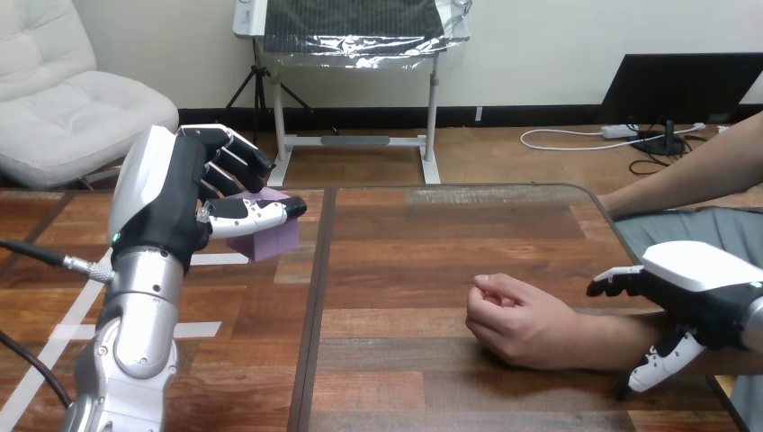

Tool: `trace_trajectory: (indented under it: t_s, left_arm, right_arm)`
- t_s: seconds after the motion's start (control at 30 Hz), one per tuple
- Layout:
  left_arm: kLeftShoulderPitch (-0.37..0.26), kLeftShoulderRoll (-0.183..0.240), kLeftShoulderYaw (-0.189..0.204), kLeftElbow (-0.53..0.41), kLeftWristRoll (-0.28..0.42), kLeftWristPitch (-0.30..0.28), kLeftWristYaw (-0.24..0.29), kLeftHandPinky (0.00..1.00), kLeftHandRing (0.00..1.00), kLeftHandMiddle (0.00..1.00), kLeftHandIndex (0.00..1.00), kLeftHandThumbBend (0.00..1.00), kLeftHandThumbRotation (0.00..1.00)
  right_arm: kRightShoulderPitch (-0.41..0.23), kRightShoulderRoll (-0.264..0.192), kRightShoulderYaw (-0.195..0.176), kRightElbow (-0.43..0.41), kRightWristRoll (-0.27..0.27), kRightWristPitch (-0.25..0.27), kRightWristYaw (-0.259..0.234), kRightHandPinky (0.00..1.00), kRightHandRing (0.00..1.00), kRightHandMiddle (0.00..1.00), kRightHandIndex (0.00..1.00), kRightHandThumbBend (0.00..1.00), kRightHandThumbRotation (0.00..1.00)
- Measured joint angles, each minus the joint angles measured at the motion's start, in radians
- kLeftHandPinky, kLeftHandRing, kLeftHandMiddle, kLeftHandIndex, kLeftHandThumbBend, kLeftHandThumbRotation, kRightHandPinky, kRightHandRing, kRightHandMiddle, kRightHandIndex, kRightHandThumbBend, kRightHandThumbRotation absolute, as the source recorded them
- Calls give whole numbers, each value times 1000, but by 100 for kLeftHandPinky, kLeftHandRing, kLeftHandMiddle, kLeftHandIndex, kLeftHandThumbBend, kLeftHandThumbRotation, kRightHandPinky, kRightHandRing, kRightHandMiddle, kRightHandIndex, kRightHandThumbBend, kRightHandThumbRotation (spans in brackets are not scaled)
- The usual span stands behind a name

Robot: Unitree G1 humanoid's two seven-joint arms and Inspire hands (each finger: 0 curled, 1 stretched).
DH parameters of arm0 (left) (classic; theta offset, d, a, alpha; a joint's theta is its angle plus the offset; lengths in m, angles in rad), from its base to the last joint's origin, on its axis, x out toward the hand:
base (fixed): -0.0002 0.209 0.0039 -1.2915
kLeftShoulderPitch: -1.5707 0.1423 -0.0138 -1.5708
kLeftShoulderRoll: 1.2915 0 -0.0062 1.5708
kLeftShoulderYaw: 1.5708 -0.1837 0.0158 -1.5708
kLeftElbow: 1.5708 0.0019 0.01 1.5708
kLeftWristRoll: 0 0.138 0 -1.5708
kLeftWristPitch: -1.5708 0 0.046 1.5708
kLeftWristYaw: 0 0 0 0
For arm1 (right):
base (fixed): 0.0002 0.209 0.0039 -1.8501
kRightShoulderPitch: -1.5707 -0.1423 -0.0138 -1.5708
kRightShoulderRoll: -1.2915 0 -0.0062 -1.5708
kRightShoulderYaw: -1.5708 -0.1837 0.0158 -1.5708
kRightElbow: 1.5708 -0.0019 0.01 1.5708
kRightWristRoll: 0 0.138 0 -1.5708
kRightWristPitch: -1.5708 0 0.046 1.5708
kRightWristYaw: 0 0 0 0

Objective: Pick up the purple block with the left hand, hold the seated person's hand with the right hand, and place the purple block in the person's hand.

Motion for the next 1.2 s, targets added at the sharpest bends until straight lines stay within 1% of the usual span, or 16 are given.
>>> trace_trajectory:
  t_s: [0.3,0.47,0.53,0.73,0.87,0.97,1.07,1.2]
  left_arm:
    - [0,0,0,0,0,0,0,35,40,45,44,69,0]
    - [0,0,0,0,-1,0,0,35,40,45,44,69,0]
    - [0,0,0,0,-2,0,0,34,39,46,44,69,0]
    - [0,0,0,0,-3,0,0,33,38,46,44,69,0]
    - [0,0,0,0,-6,0,0,33,38,46,44,70,0]
    - [0,0,0,-1,-8,0,0,34,39,46,44,70,0]
    - [0,0,0,-1,-10,-2,0,34,39,46,44,70,0]
    - [0,0,0,-1,-11,-5,0,35,39,45,44,69,0]
  right_arm:
    - [0,10,17,-17,-4,21,1,79,84,85,85,100,34]
    - [0,16,32,-25,-15,36,-5,77,83,85,85,100,32]
    - [0,20,37,-29,-18,42,-7,74,84,86,85,100,33]
    - [-1,37,46,-43,-25,76,-1,69,84,86,86,99,35]
    - [-2,42,54,-46,-27,78,-5,66,83,86,86,99,35]
    - [-2,45,62,-50,-35,82,-6,66,83,86,86,99,35]
    - [-3,47,73,-53,-43,90,-8,69,83,86,86,98,34]
    - [-4,53,79,-56,-44,106,-8,69,84,86,85,97,31]
